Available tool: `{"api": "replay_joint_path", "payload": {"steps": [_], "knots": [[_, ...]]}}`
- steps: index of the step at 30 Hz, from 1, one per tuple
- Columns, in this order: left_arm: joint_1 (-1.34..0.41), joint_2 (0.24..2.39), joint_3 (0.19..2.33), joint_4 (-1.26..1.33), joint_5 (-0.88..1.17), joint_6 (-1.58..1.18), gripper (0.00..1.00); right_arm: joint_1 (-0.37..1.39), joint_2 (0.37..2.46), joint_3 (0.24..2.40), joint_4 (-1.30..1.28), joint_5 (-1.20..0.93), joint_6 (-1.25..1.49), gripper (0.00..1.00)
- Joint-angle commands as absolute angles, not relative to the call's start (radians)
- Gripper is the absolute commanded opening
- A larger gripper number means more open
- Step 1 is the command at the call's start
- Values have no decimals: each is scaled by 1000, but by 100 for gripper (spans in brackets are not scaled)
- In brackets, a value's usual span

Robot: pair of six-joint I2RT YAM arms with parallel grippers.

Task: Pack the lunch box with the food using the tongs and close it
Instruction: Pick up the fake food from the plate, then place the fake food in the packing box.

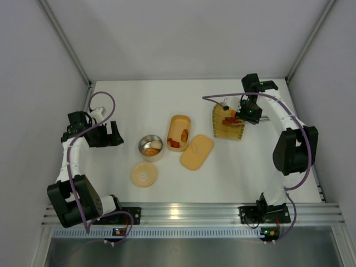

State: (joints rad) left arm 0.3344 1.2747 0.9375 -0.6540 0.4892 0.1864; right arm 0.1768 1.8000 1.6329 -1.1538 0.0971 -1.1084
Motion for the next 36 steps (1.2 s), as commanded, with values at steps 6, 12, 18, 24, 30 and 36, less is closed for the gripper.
{"api": "replay_joint_path", "payload": {"steps": [6,12,18,24,30,36], "knots": [[342,1275,934,-624,499,199,98,150,1841,1723,-1239,38,-1054,18],[342,1270,933,-624,497,198,98,135,1833,1796,-1276,-6,-1023,4],[342,1270,933,-624,500,198,98,127,1790,1864,-1293,-87,-988,0],[342,1266,931,-626,500,193,98,129,1778,1899,-1321,-146,-916,0],[342,1261,931,-629,500,189,98,130,1769,1974,-1344,-296,-688,0],[342,1259,930,-629,506,181,98,132,1692,1913,-1195,-504,-295,0]]}}
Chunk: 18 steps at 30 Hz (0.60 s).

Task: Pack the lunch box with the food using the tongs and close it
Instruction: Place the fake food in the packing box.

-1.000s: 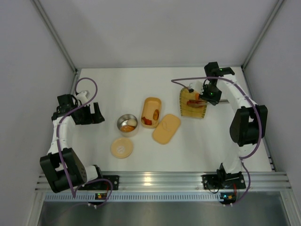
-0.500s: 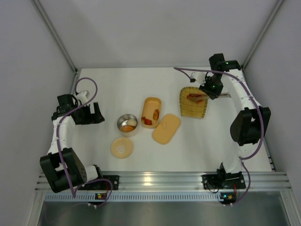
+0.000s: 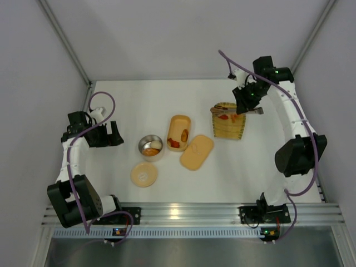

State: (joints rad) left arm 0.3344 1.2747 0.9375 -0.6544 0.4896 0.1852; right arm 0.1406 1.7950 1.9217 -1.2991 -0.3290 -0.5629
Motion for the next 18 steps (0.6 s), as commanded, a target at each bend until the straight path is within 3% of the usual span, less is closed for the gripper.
{"api": "replay_joint_path", "payload": {"steps": [1,10,18], "knots": [[342,1259,930,-629,506,179,98,133,1652,1845,-1149,-521,-238,0],[342,1253,933,-635,502,178,98,245,1451,1479,-650,-485,279,0],[342,1259,933,-637,502,178,98,423,1437,1419,-554,-253,534,0]]}}
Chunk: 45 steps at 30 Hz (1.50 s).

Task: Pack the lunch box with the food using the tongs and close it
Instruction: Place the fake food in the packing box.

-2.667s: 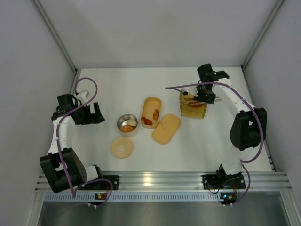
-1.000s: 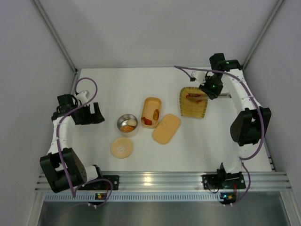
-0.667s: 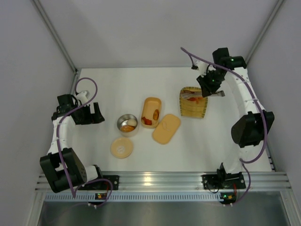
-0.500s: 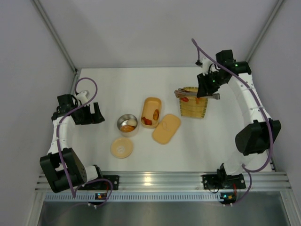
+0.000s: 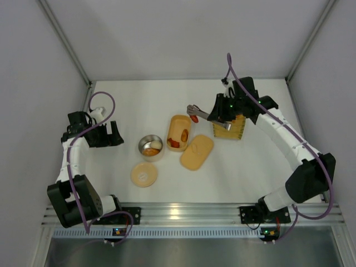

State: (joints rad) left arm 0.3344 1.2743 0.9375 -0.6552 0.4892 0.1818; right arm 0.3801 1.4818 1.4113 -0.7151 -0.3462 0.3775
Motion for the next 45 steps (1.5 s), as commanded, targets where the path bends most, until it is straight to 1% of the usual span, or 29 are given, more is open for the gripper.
{"api": "replay_joint_path", "payload": {"steps": [1,2,7,14,30,38,39,42,43,45], "knots": [[342,1259,933,-635,502,178,98,434,1446,1416,-551,-244,547,0],[342,1259,931,-637,502,179,98,454,1453,1414,-555,-207,584,0],[342,1266,931,-635,505,178,98,488,1482,1385,-529,-195,620,0],[342,1272,928,-624,508,172,98,509,1526,1344,-491,-247,661,0],[342,1282,930,-620,514,175,98,569,1628,1353,-446,-288,670,0],[341,1298,931,-617,518,173,98,575,1664,1361,-425,-337,693,19],[342,1298,931,-615,518,172,98,577,1666,1356,-422,-342,695,27],[342,1296,931,-614,518,172,98,577,1663,1347,-417,-351,699,32],[342,1296,931,-614,518,172,98,577,1655,1341,-414,-353,701,39],[342,1295,931,-614,518,175,98,577,1651,1338,-411,-359,701,44]]}}
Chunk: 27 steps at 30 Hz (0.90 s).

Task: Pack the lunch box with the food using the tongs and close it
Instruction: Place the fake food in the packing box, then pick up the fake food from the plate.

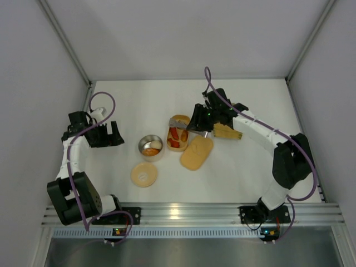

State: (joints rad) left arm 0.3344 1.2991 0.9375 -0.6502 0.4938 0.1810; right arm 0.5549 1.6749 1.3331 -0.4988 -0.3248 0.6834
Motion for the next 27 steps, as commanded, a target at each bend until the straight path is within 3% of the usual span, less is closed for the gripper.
{"api": "replay_joint_path", "payload": {"steps": [1,5,15,27], "knots": [[342,1296,931,-614,518,175,98,577,1644,1338,-413,-362,698,44],[342,1296,933,-617,515,175,98,572,1626,1347,-431,-356,678,44],[342,1272,933,-624,508,189,98,492,1473,1436,-616,-316,398,31],[342,1259,928,-626,517,184,98,266,1359,1410,-890,-40,71,33]]}}
